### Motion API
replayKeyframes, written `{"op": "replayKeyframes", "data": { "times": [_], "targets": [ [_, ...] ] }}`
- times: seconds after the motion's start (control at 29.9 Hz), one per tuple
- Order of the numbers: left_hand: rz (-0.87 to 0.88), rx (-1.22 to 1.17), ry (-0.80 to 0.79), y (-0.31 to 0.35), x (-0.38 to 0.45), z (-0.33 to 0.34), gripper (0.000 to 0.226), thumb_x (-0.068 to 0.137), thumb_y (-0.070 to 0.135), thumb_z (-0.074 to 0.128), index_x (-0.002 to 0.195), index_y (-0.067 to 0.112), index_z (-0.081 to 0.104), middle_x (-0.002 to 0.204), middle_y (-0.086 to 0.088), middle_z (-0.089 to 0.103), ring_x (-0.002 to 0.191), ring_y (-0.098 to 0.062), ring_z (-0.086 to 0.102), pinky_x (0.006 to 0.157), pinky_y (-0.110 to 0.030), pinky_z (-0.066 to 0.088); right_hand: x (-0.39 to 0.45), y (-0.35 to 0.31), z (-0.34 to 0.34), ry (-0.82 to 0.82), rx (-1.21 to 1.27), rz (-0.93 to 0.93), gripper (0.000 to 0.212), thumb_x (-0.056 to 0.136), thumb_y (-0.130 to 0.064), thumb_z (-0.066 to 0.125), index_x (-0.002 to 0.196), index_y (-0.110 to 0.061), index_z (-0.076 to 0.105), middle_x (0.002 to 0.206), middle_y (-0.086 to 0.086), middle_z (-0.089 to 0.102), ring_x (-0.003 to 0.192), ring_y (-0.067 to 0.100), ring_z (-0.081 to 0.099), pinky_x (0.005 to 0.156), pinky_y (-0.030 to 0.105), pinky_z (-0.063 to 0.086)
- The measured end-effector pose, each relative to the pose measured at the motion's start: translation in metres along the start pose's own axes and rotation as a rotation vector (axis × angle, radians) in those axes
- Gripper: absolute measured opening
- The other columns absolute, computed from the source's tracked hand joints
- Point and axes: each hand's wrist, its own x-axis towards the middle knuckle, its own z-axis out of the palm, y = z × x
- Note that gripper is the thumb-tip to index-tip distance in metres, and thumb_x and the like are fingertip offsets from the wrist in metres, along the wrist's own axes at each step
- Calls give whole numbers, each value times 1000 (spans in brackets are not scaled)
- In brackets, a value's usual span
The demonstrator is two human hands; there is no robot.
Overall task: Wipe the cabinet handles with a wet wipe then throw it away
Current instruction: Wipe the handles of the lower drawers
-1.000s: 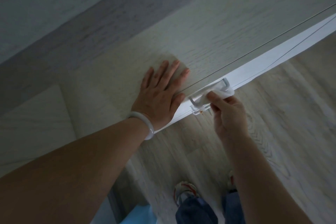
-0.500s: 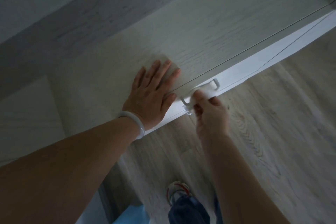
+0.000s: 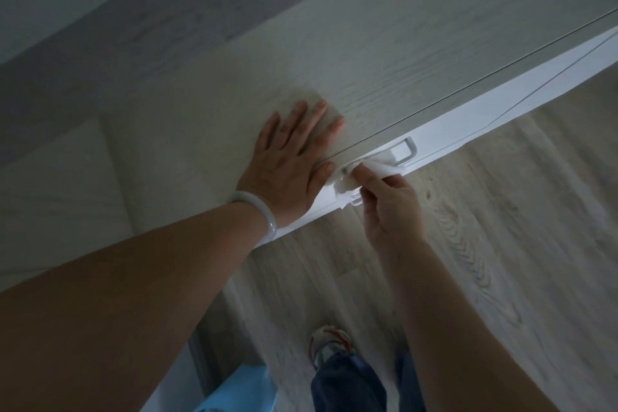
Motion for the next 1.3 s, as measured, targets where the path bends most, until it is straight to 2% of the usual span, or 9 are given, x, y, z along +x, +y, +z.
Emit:
{"op": "replayKeyframes", "data": {
  "times": [0.17, 0.3, 0.43, 0.57, 0.7, 0.8, 1.0, 1.1, 1.3],
  "targets": [
    [-2, 4, 4, -1, -1, 0, 56, 96, 45, 22, 151, 30, 18, 160, 3, 15, 147, -20, 15, 117, -47, 18, -12, 19, -1, -70, 63, 46, 18, 82, 6, 64, 98, -3, 66, 88, 5, 72, 85, 13, 69, 82, 24, 55],
    [-2, 0, 6, 0, -1, 1, 56, 96, 44, 22, 151, 30, 18, 160, 2, 15, 147, -20, 15, 117, -47, 17, -14, 11, -4, -1, 11, 27, 19, 78, 9, 68, 96, 3, 65, 85, 6, 72, 84, 16, 69, 89, 32, 56],
    [0, -5, 21, 0, -1, 1, 56, 97, 44, 24, 150, 31, 18, 160, 3, 16, 147, -20, 16, 117, -47, 17, -5, 3, -1, 44, 86, -26, 13, 81, 7, 67, 89, -4, 67, 79, 3, 71, 79, 13, 68, 74, 22, 56],
    [-1, -12, 18, -1, -1, 2, 55, 97, 46, 19, 151, 32, 17, 160, 3, 15, 147, -20, 15, 117, -47, 16, -8, 15, 6, 40, 29, 56, 11, 86, -1, 64, 90, -11, 67, 87, 5, 69, 82, 16, 67, 78, 34, 58],
    [-1, -16, 21, -1, -1, 2, 56, 97, 47, 18, 150, 31, 18, 160, 3, 16, 147, -20, 16, 117, -47, 17, -13, 21, 9, 24, 60, 62, 12, 87, 1, 63, 98, -3, 67, 87, 8, 70, 78, 16, 68, 76, 28, 58],
    [4, -16, 22, -1, 0, 3, 56, 97, 47, 21, 150, 31, 19, 160, 2, 17, 147, -21, 16, 117, -47, 17, -9, 13, 8, 5, 101, 103, 14, 87, 5, 60, 100, 3, 64, 91, 14, 69, 80, 18, 70, 76, 29, 59],
    [7, -22, 18, -2, -1, 2, 56, 96, 47, 20, 150, 31, 19, 159, 2, 17, 147, -21, 17, 117, -47, 18, -3, -5, 7, 18, -4, 195, 8, 81, 13, 62, 82, 5, 63, 75, 14, 71, 69, 21, 72, 65, 31, 60],
    [14, -18, 26, -1, -1, 2, 56, 96, 46, 21, 150, 31, 19, 159, 2, 18, 147, -21, 18, 116, -47, 19, -2, -14, 2, 24, -86, 161, 9, 79, 13, 65, 79, 4, 64, 70, 11, 72, 66, 20, 72, 60, 28, 59],
    [9, -18, 16, -2, -1, 2, 57, 96, 48, 21, 151, 31, 18, 160, 2, 16, 147, -22, 16, 117, -47, 17, -13, -3, 6, 83, -155, 70, 10, 80, 7, 68, 84, -1, 66, 72, 7, 72, 70, 19, 71, 64, 31, 60]
  ]
}}
